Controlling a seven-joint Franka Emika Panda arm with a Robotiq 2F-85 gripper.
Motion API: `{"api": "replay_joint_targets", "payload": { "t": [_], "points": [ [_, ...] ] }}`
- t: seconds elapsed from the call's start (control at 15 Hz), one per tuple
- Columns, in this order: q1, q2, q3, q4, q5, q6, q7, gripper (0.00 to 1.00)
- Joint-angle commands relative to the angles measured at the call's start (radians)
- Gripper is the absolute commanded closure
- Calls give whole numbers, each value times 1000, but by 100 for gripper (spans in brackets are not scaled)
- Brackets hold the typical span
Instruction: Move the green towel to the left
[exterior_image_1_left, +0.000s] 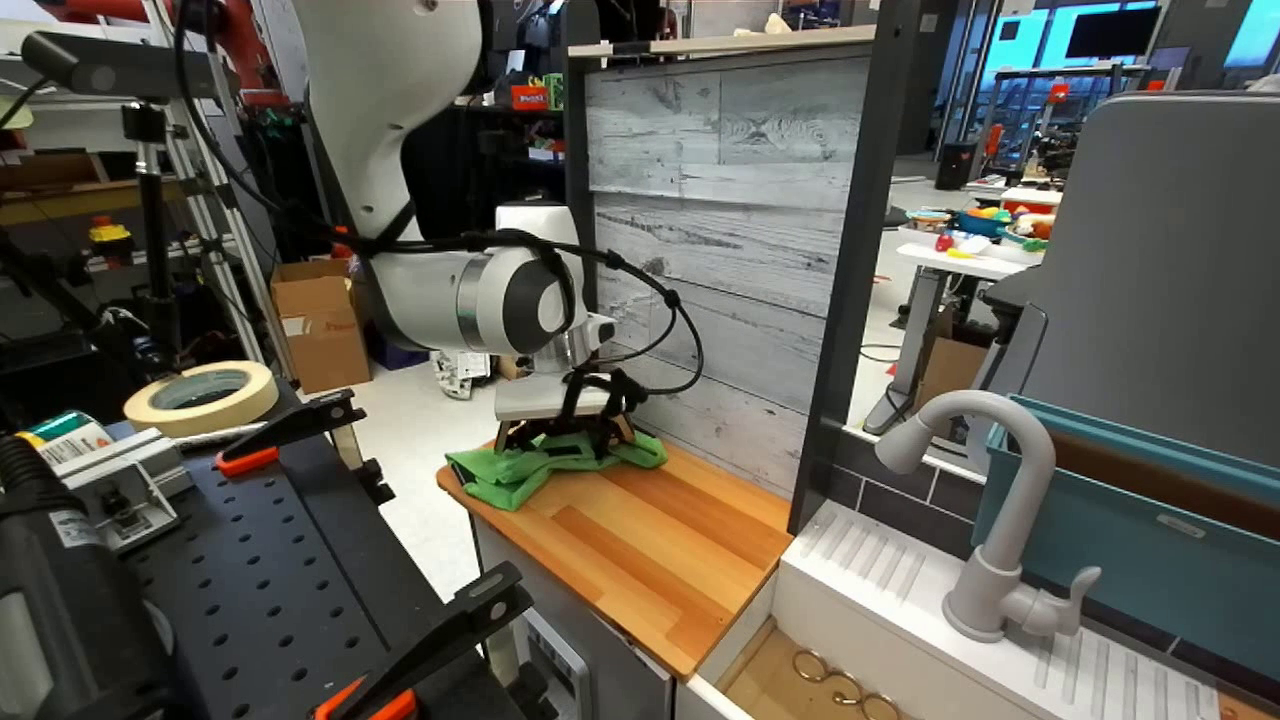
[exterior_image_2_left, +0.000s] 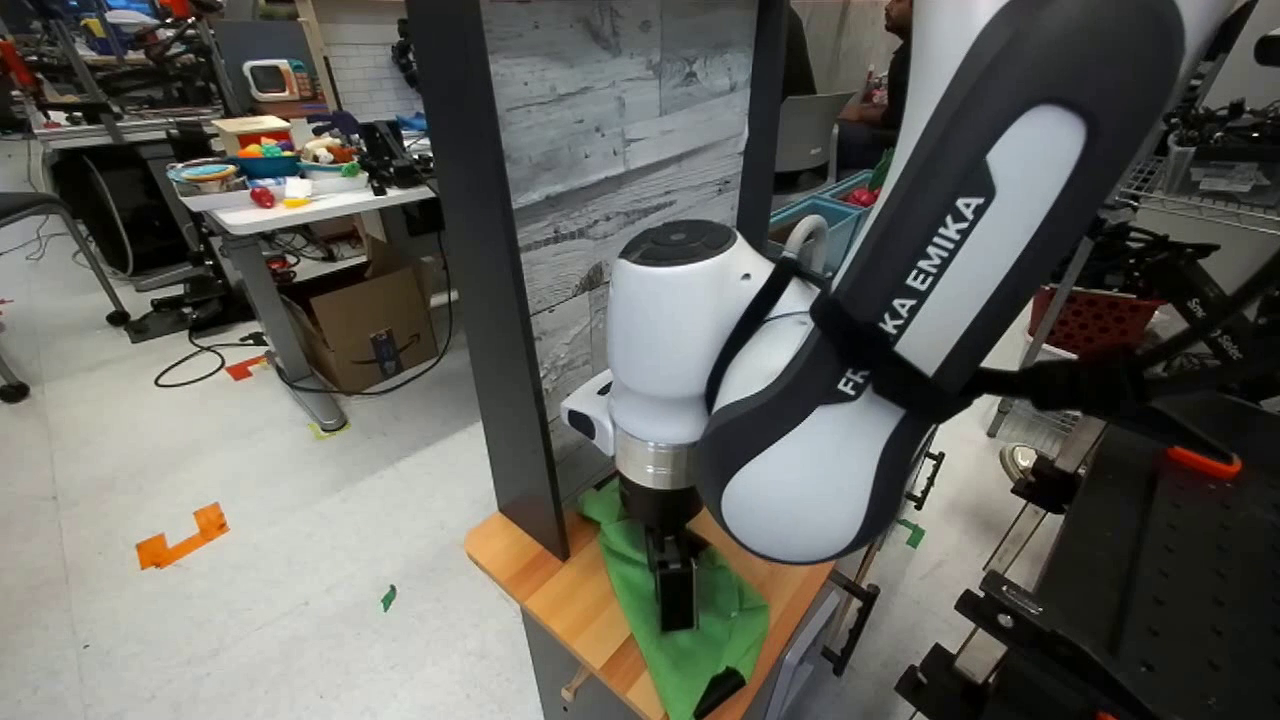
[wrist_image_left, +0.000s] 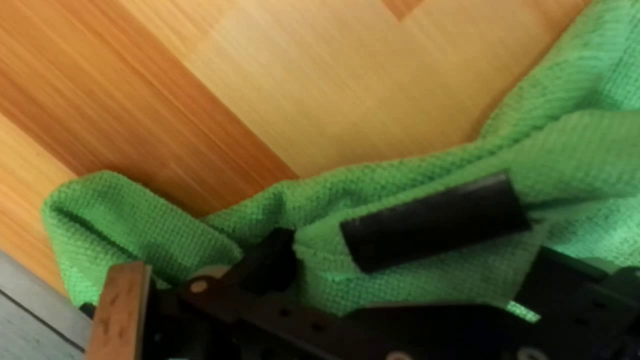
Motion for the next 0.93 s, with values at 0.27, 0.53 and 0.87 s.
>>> {"api": "replay_joint_targets", "payload": {
  "t": [0.27,0.53,0.87],
  "points": [
    [91,-5,-63,47,8,-50,178,0],
    [206,-146,-192,-135,0,37,411,0],
    [358,-316,-367,-400,9,184,595,0]
  ]
}}
